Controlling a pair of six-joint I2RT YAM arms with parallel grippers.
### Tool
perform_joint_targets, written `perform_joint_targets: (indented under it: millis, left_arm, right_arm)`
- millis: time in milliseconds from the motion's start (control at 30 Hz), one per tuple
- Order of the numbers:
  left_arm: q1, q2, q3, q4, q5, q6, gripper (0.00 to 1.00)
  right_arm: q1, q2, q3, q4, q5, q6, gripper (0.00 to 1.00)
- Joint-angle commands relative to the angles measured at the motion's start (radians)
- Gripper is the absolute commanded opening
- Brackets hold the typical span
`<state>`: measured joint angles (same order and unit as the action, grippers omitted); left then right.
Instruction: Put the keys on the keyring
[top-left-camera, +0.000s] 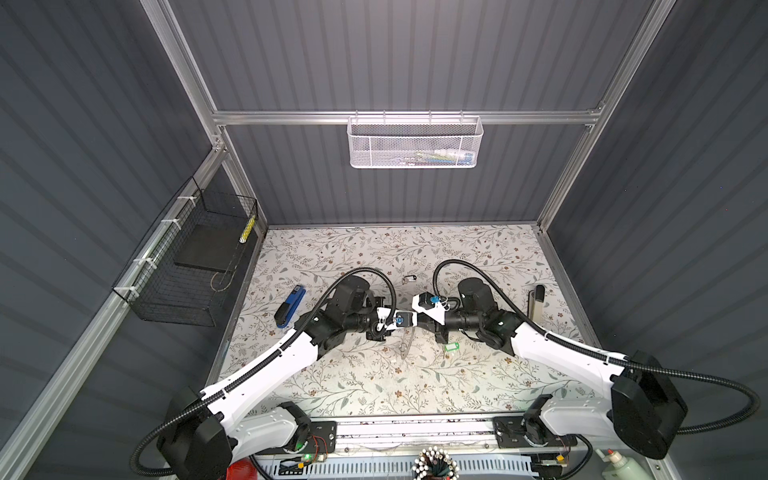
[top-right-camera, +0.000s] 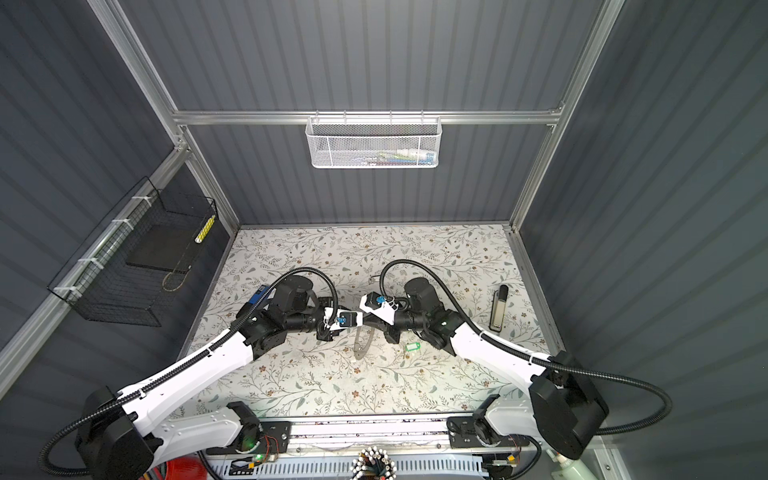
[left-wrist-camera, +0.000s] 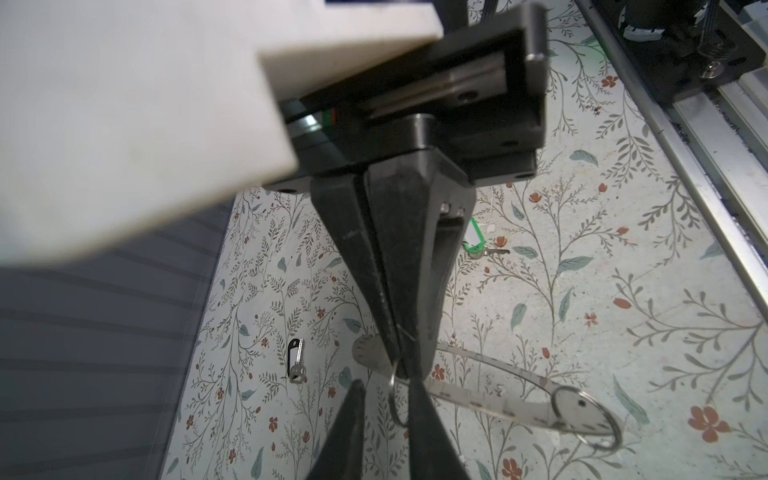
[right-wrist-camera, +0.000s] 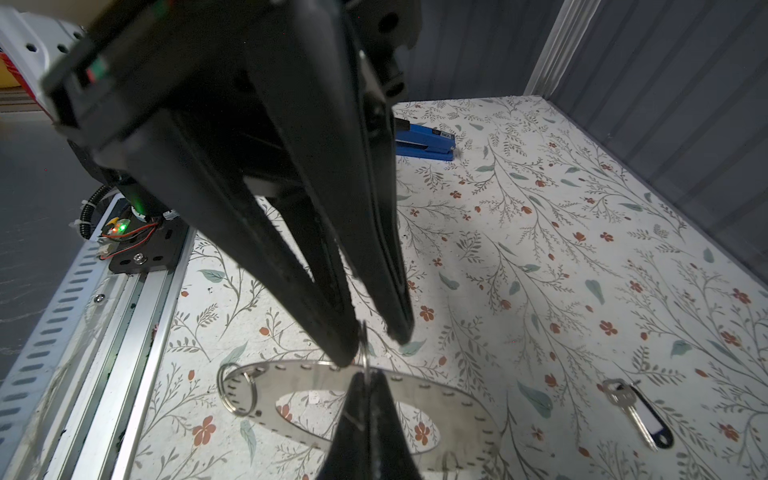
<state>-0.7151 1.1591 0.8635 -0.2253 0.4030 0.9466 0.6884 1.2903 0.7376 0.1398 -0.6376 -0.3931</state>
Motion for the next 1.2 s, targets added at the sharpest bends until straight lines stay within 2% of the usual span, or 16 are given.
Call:
perform_joint_targets:
  millis: [0, 267, 333, 367, 533, 667, 767, 867, 1167]
  left_arm:
    - [-0.009, 0.012, 0.028, -0.029, -0.009, -0.009, 0.19]
    - [-0.010, 0.017, 0.023, -0.033, 0.009, -0.023, 0.09]
    - [-0.010, 0.017, 0.020, -0.026, 0.011, -0.030, 0.02]
    - [-0.010, 0.016, 0.016, -0.017, 0.012, -0.047, 0.00]
    - [-0.002, -0.002, -0.003, 0.076, 0.034, -0.165, 0.00]
    - [0.056, -0.031, -0.045, 0.206, 0.198, -0.286, 0.00]
    - [0.095, -0.055, -0.089, 0.328, 0.317, -0.368, 0.00]
    - [0.103, -0.065, -0.136, 0.461, 0.383, -0.439, 0.00]
    - [0.105, -0.040, -0.162, 0.697, 0.451, -0.609, 0.00]
  right_arm:
    - [0.007, -0.002, 0.037, -0.005, -0.019, 0.007, 0.02]
    - [0.010, -0.014, 0.044, -0.003, -0.013, 0.005, 0.04]
    - [0.010, -0.024, 0.040, 0.007, -0.011, 0.001, 0.05]
    - [0.010, -0.027, 0.037, 0.007, -0.008, -0.005, 0.08]
    - [0.008, -0.094, 0.002, -0.031, 0.038, -0.072, 0.35]
    - [-0.024, -0.232, -0.082, 0.012, 0.055, -0.080, 0.44]
    - [-0.061, -0.317, -0.113, 0.003, 0.042, -0.071, 0.46]
    - [-0.094, -0.362, -0.118, -0.034, 0.011, -0.063, 0.45]
    - [-0.099, -0.342, -0.119, 0.035, -0.078, 0.000, 0.38]
